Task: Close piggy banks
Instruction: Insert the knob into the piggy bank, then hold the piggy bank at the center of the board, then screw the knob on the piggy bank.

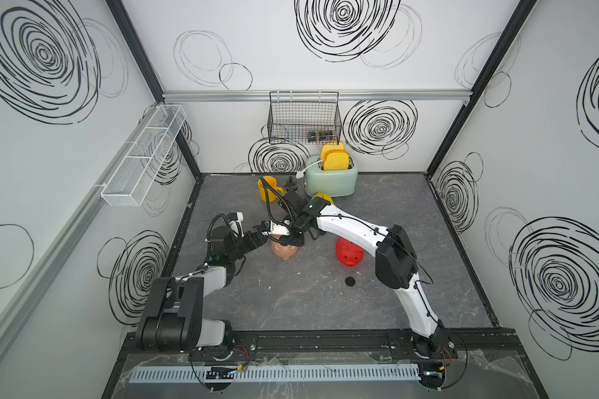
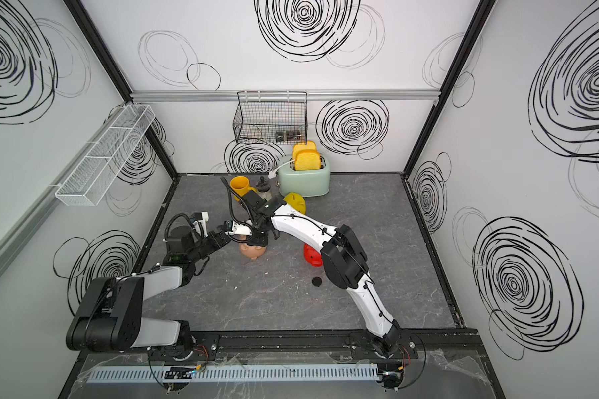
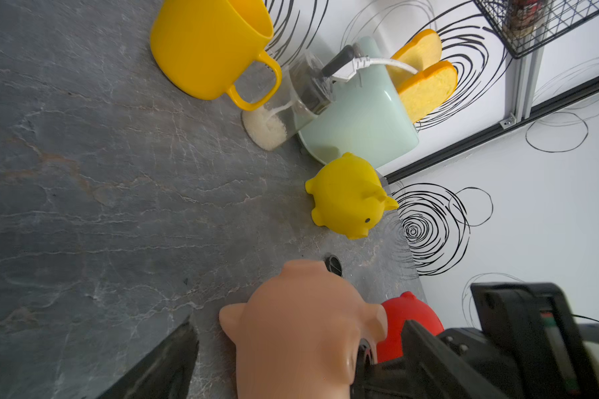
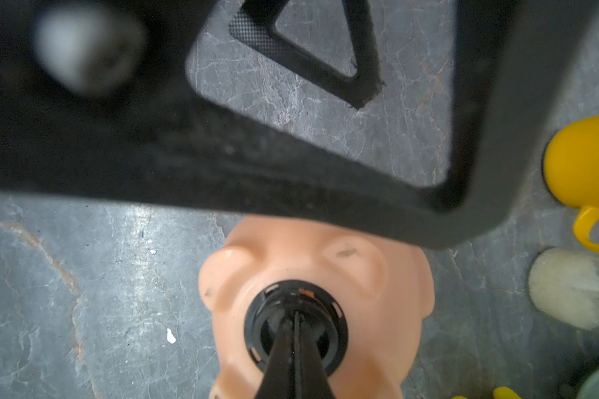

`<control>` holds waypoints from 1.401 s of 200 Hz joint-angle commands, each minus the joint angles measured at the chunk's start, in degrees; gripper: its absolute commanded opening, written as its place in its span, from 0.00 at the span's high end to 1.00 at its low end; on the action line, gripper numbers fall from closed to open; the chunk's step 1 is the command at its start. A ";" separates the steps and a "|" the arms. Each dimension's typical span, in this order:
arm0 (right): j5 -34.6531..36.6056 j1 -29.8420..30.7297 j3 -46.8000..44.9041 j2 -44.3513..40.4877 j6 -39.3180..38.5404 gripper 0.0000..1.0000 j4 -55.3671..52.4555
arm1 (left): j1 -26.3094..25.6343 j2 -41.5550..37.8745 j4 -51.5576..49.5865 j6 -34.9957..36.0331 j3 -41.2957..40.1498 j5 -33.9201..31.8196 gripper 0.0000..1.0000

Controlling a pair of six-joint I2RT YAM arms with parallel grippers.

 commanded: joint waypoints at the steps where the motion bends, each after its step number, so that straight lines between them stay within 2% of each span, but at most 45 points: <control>1: 0.81 0.91 0.60 2.55 -0.38 1.00 -3.40 | -0.66 0.63 4.72 0.08 -0.08 1.71 0.04; 99: 1.97 1.13 -0.94 2.49 -2.18 1.00 -3.37 | -2.66 3.30 8.79 -0.62 0.69 4.02 0.01; 280: 4.65 1.02 -3.86 0.93 -4.25 1.00 -2.66 | -6.79 10.45 9.81 -0.05 4.67 4.79 0.06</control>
